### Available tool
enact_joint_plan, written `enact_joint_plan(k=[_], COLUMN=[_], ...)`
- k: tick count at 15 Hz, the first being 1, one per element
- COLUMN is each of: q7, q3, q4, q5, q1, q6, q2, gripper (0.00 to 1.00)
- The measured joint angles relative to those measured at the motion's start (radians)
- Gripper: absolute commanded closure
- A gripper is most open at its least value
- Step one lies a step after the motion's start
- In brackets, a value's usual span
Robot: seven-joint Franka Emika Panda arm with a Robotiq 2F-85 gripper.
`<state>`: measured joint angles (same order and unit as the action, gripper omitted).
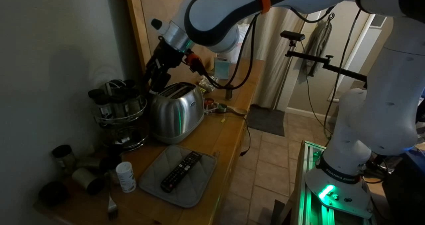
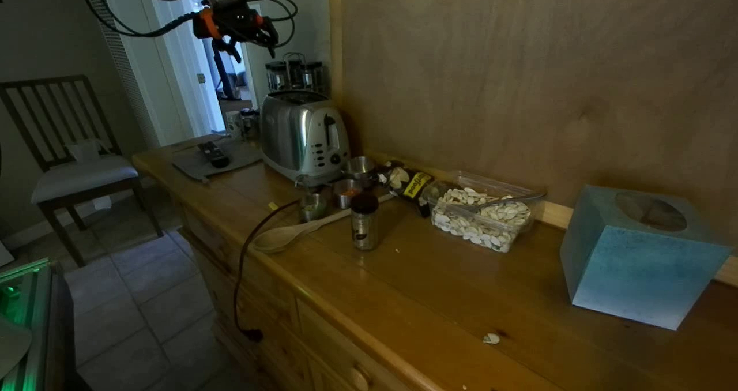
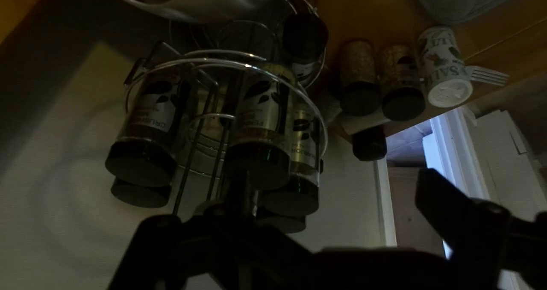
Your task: Remove the glass jar from the silver stand and place it on the right side of the counter.
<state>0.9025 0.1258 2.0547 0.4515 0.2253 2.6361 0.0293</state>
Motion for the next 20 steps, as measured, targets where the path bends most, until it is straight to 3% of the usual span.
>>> enact_joint_plan(k=[20], q7=[0.256], q3=[0.075], q4=[-0.116], q5=[0.306], q1=[-0.118], q6=[-0.001], q2=[0.153], gripper=[0.00])
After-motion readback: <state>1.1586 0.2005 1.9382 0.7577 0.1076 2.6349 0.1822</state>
